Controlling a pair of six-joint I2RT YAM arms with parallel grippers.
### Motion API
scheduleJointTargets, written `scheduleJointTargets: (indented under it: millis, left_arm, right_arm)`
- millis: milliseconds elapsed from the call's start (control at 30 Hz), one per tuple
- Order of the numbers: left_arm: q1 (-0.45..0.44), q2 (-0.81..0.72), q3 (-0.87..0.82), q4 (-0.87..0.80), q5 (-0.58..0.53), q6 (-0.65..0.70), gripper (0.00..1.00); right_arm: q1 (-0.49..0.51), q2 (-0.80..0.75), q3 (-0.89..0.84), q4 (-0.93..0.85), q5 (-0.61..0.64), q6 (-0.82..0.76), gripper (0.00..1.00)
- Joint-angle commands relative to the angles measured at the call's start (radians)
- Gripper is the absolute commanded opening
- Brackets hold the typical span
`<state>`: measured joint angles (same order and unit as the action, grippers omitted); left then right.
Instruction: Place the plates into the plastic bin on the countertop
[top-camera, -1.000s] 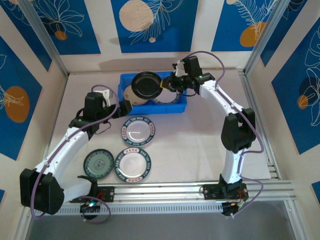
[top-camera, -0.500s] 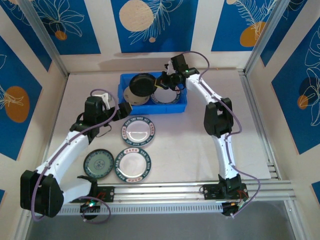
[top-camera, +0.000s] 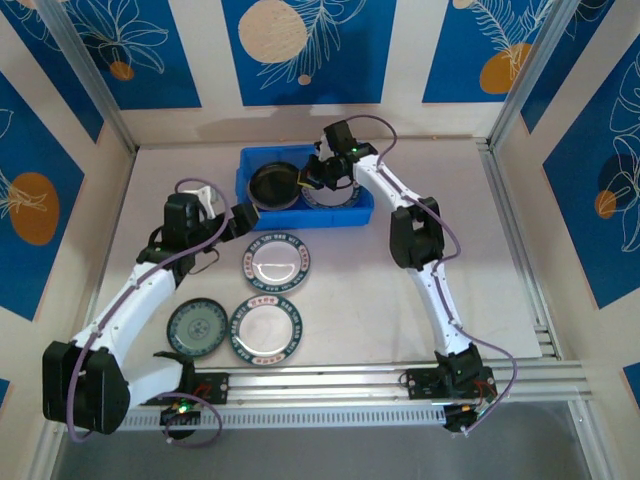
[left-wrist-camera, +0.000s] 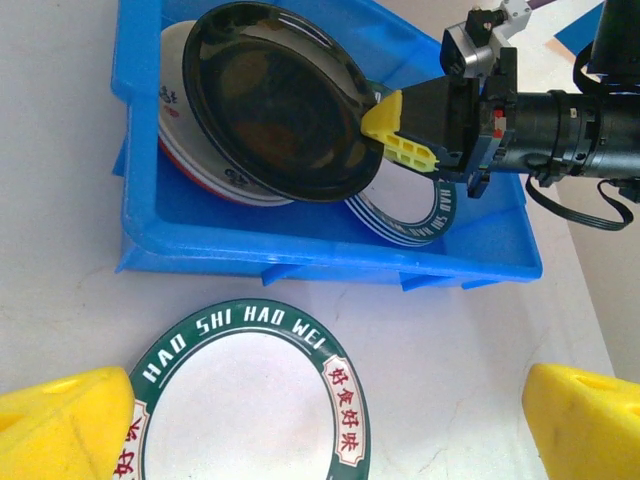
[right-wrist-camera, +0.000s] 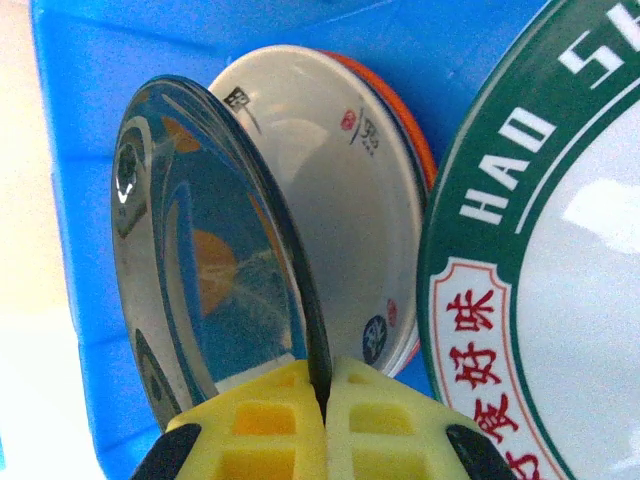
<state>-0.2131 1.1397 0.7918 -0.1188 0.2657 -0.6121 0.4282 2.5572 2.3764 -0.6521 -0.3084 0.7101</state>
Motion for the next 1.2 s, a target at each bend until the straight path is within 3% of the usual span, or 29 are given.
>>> scheduleJointTargets:
  millis: [0, 600, 1167]
  left_arm:
    - [0.015, -0.008, -0.002, -0.006, 0.029, 0.010, 0.99]
    - [0.031, 0.004, -0.025, 0.010, 0.029, 0.007, 0.98]
    - [0.050, 0.017, -0.008, 0.002, 0.027, 0.026, 0.99]
  right_arm:
    - [0.008, 0.034, 0.072, -0.028, 0.002, 0.020, 0.00]
    - [0.023, 0.152, 0.237, -0.058, 0.036, 0.037, 0.00]
    - [0.048, 0.150, 0.280, -0.124, 0.109, -0.026, 0.21]
